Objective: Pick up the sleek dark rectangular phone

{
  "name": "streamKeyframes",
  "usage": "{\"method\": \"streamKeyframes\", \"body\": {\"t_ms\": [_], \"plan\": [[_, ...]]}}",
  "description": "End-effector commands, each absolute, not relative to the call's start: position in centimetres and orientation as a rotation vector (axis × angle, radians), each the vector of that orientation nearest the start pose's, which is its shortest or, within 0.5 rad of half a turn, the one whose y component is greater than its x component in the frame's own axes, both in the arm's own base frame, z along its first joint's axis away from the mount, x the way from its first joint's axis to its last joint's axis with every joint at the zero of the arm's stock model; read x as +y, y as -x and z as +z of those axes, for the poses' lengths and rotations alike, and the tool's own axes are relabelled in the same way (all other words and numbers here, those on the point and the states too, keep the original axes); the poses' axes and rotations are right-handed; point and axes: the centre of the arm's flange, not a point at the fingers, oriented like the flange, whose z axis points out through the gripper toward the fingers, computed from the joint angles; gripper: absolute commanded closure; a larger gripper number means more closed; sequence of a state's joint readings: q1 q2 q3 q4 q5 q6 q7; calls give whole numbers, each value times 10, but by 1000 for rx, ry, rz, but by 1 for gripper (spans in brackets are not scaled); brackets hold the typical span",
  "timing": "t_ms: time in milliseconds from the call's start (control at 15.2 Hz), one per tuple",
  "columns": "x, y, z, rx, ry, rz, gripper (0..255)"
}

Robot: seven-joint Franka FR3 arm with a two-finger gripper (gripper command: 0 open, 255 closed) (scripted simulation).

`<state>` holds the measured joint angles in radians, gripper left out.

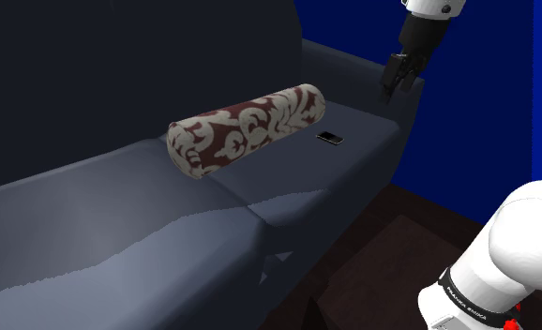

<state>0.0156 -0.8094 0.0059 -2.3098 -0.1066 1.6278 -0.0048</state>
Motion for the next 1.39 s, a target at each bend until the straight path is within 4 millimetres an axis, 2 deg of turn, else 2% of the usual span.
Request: {"method": "streamKeyframes", "body": {"t_ms": [0,660,1320], "plan": [[-4,-306,626,-39,3245,-208,0],[-81,-382,547,-169,3197,-251,0],[-148,-465,468,-295,3144,-292,0]]}}
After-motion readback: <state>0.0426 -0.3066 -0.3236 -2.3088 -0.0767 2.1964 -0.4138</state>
